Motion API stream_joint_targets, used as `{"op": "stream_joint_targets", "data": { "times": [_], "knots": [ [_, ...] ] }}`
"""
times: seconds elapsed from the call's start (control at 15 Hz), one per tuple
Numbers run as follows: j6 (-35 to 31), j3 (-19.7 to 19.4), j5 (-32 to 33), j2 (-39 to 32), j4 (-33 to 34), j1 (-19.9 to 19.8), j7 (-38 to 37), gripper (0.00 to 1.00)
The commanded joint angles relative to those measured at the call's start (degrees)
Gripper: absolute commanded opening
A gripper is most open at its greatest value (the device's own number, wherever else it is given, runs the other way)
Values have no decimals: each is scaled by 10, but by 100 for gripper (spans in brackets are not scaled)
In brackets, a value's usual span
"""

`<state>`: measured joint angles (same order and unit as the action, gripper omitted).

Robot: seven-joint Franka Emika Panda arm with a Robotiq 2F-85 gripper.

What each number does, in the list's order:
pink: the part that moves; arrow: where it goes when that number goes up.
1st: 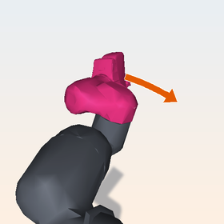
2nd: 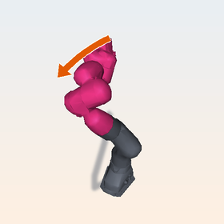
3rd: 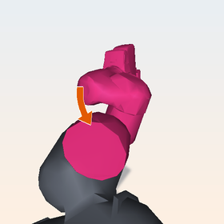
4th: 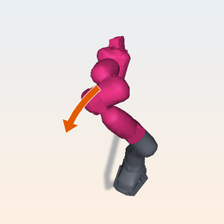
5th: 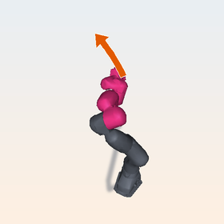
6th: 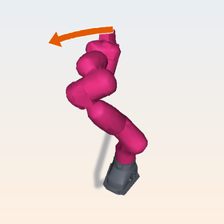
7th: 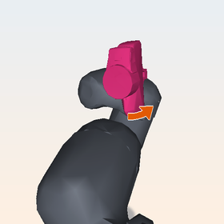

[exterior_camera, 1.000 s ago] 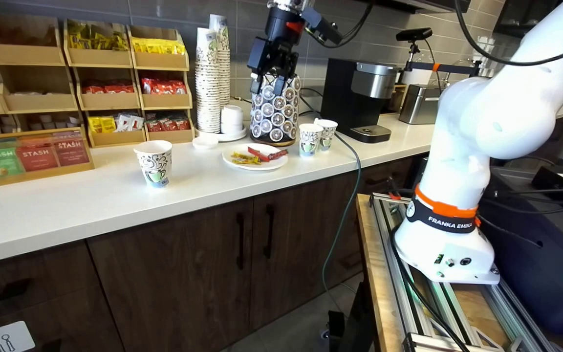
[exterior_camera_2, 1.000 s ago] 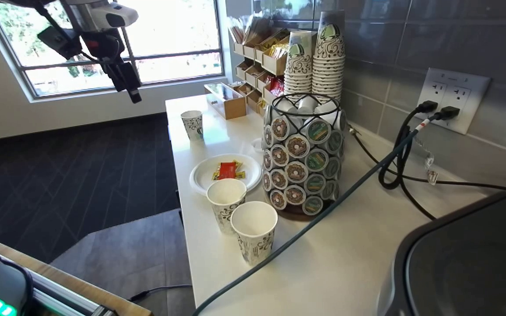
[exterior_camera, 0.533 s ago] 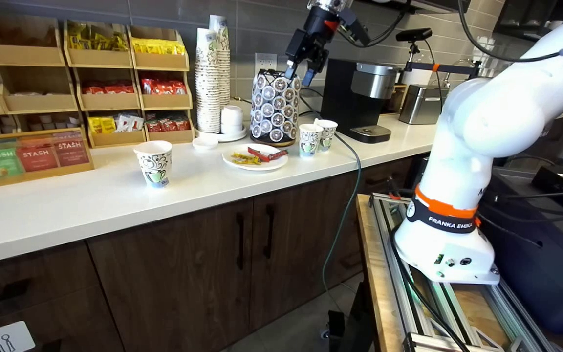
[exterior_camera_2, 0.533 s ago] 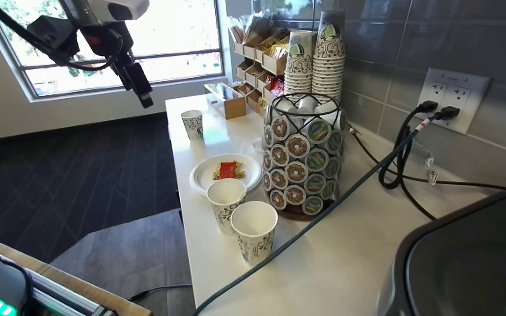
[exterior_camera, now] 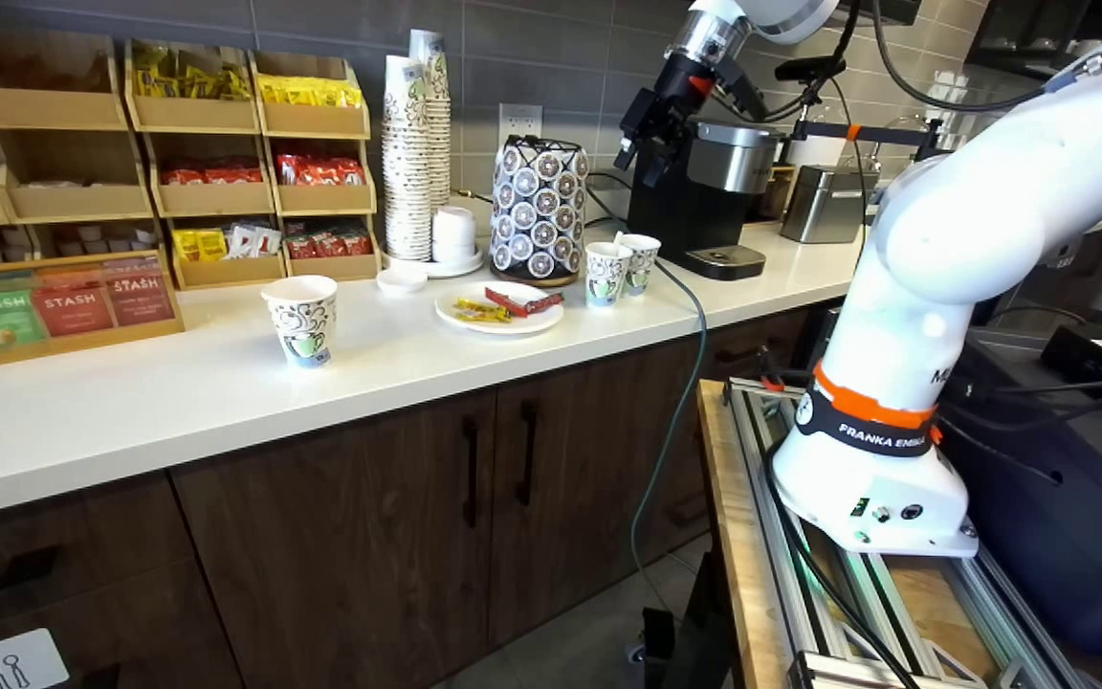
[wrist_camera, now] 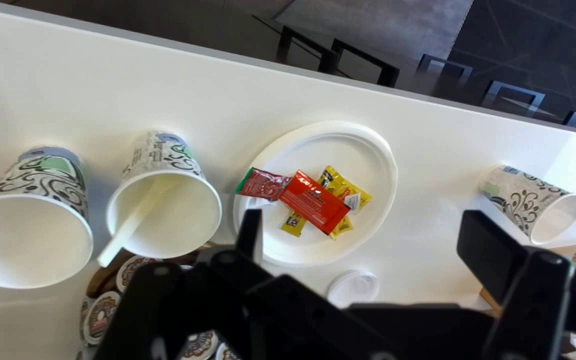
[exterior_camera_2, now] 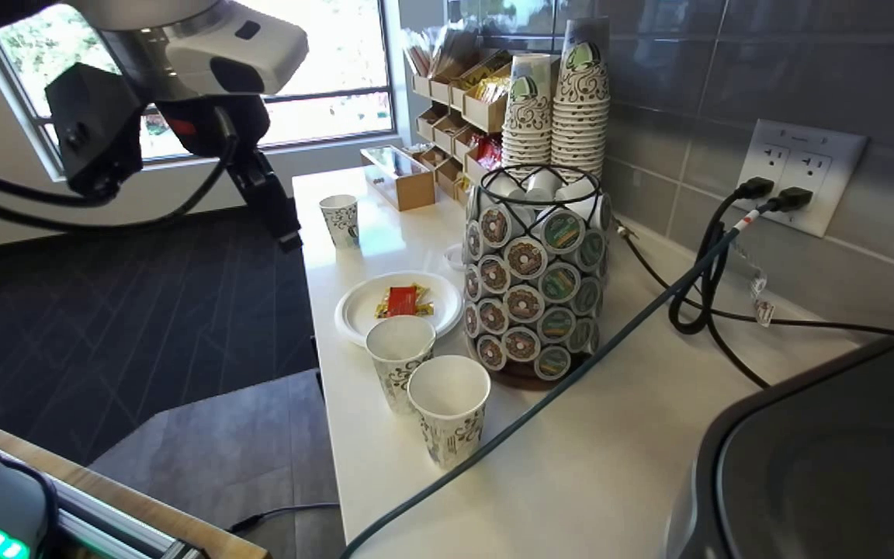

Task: Put the white spoon on the white plate

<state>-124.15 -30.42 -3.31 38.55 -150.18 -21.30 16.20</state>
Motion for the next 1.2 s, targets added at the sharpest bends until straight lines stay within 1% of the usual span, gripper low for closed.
{"op": "stream_joint_targets", "data": {
  "times": [0.0,0.07,0.13,0.2,0.33,0.6,0.73,0.87,1.13],
  "knots": [
    [-33,-30,-4,-70,18,1,29,100],
    [-58,-35,-2,-93,22,-1,27,100],
    [-31,-19,-5,-41,5,-9,18,100],
    [-45,-23,-5,-57,7,-9,20,100],
    [-53,-24,-5,-81,13,-9,22,100],
    [-53,-24,-5,-90,20,-9,22,100],
    [-64,-31,-6,-109,26,-4,34,100],
    [-53,-40,-15,-128,42,-2,30,100],
    [-45,-67,-43,-182,93,9,41,100]
  ]
}}
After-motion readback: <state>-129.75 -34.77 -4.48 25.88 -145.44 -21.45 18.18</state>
